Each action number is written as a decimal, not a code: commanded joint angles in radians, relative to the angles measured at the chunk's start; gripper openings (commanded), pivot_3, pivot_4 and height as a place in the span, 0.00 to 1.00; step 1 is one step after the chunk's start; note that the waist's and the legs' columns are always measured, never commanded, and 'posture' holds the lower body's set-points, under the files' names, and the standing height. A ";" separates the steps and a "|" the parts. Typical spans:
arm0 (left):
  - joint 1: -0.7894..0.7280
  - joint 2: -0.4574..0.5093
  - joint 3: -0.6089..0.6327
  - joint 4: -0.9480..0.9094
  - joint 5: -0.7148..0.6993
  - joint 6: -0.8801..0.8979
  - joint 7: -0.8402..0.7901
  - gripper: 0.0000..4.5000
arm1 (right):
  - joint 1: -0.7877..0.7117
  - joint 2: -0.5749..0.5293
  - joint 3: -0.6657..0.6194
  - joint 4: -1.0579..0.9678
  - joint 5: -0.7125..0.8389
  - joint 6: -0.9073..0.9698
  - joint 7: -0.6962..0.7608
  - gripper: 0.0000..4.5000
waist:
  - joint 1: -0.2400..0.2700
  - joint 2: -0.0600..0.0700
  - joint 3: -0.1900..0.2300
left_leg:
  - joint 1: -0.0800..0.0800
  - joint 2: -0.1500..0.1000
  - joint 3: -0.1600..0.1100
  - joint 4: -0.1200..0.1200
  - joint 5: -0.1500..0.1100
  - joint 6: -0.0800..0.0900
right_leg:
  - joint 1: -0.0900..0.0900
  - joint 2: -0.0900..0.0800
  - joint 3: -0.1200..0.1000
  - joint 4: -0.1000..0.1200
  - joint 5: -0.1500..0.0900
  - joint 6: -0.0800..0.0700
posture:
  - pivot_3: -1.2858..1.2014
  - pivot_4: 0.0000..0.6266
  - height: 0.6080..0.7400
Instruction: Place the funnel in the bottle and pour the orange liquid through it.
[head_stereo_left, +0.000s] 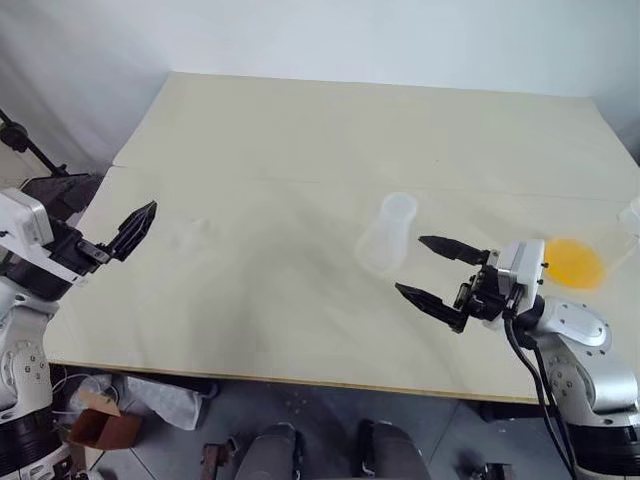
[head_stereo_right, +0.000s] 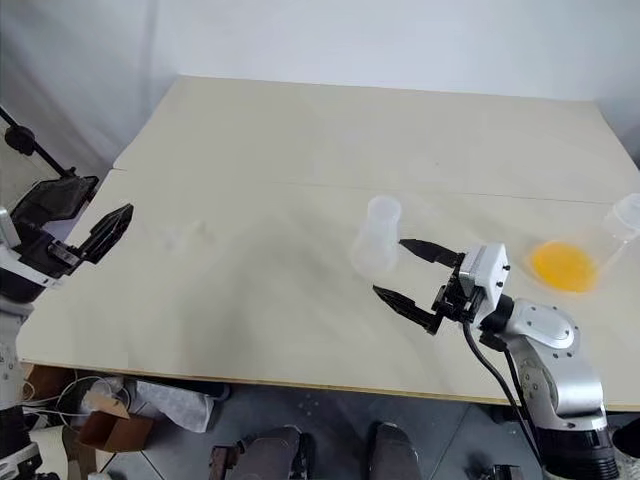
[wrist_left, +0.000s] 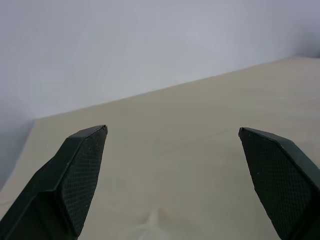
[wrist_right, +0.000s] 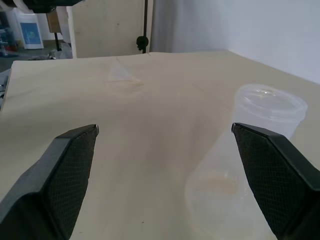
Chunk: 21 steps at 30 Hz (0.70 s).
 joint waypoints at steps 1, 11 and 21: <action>-0.086 -0.022 -0.117 0.009 0.018 -0.028 -0.012 0.99 | -0.021 0.002 -0.001 0.011 -0.002 -0.016 0.015 1.00 | 0.003 0.000 0.000 | 0.000 0.000 0.000 0.000 0.000 0.000 | 0.000 0.001 -0.001 0.000 0.000 0.000 | 0.52 0.24 1.00; -0.459 -0.102 -0.390 0.355 0.207 -0.351 -0.147 0.99 | 0.051 -0.008 -0.050 -0.049 -0.007 -0.013 -0.042 1.00 | -0.004 0.000 0.000 | -0.001 -0.002 0.005 -0.001 0.000 0.001 | -0.003 0.003 -0.008 0.001 0.000 0.001 | 0.52 0.24 1.00; -0.690 0.030 -0.472 0.753 0.295 -0.486 -0.393 0.99 | 0.085 0.000 -0.054 -0.083 -0.013 -0.020 -0.078 1.00 | -0.002 0.000 0.000 | -0.003 -0.001 0.009 0.000 0.001 0.001 | -0.007 0.004 -0.007 0.006 0.000 0.000 | 0.52 0.24 1.00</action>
